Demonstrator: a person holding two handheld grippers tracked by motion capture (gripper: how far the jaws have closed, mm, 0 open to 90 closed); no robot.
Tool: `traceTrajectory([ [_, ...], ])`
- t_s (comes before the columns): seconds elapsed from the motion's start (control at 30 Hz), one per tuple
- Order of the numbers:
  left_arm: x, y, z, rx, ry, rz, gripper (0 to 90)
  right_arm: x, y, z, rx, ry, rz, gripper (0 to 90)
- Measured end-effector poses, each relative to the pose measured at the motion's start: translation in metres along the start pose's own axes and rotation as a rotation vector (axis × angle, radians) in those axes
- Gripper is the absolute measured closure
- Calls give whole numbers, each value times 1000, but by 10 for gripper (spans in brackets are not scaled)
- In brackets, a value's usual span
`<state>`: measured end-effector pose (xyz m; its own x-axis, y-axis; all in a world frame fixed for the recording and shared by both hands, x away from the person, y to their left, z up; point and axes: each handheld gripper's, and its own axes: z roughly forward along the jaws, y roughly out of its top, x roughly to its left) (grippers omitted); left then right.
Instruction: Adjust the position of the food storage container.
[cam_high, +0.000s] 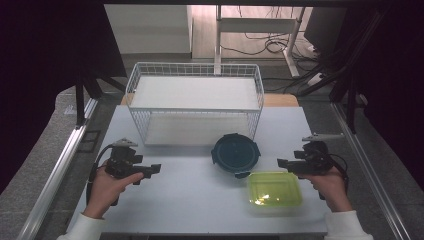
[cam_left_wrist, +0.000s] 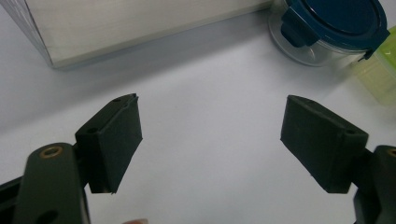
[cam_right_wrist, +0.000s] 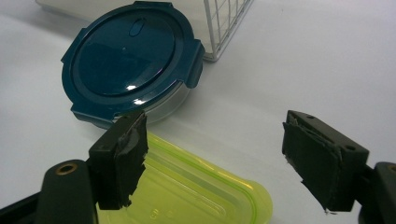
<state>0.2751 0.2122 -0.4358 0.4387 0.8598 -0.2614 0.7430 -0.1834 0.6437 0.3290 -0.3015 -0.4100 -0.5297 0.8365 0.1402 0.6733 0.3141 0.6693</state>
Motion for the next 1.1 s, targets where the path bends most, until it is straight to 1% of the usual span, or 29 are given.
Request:
traceTrajectory([
  [0.13,-2,1,0,1,1,4,196,0,-1,0,3,2,-4,235],
  [0.33,-3,1,0,-3,-3,6,194,2,0,-4,-11,8,-5,249],
  [0.47,-4,2,3,3,-1,17,192,5,0,-8,-3,5,-13,275],
  [0.5,-7,1,2,3,-6,26,192,7,2,-12,-5,-1,-15,289],
  [0.53,-7,1,2,3,-6,26,191,7,2,-12,-5,-1,-15,289],
  [0.57,-8,1,0,-2,-11,26,191,11,5,-16,-24,-6,-21,307],
  [0.6,-8,1,0,-2,-11,26,190,13,6,-17,-27,-2,-23,315],
  [0.63,-9,2,-3,-12,-13,22,191,15,6,-18,-24,3,-25,325],
  [0.67,-9,2,-3,-12,-13,22,191,15,6,-18,-24,3,-25,325],
  [0.73,-11,3,-5,-20,-14,25,190,21,7,-15,-14,6,-39,341],
  [0.77,-12,5,-5,-22,-15,35,190,22,7,-14,-10,7,-40,348],
  [0.8,-12,5,-5,-22,-15,35,189,22,7,-14,-10,7,-40,348],
  [0.93,-12,7,-3,-15,-17,39,188,25,11,-7,18,7,-36,379],
  [0.97,-10,7,-1,-11,-18,36,187,24,16,-1,38,-10,-35,403],
  [1.0,-10,7,-1,-11,-18,36,187,23,19,3,45,-16,-35,424],
  [1.07,-9,6,1,-5,-18,35,187,22,25,10,62,-18,-33,481],
  [1.1,-9,6,1,-3,-19,35,187,22,25,10,62,-18,-33,481],
])
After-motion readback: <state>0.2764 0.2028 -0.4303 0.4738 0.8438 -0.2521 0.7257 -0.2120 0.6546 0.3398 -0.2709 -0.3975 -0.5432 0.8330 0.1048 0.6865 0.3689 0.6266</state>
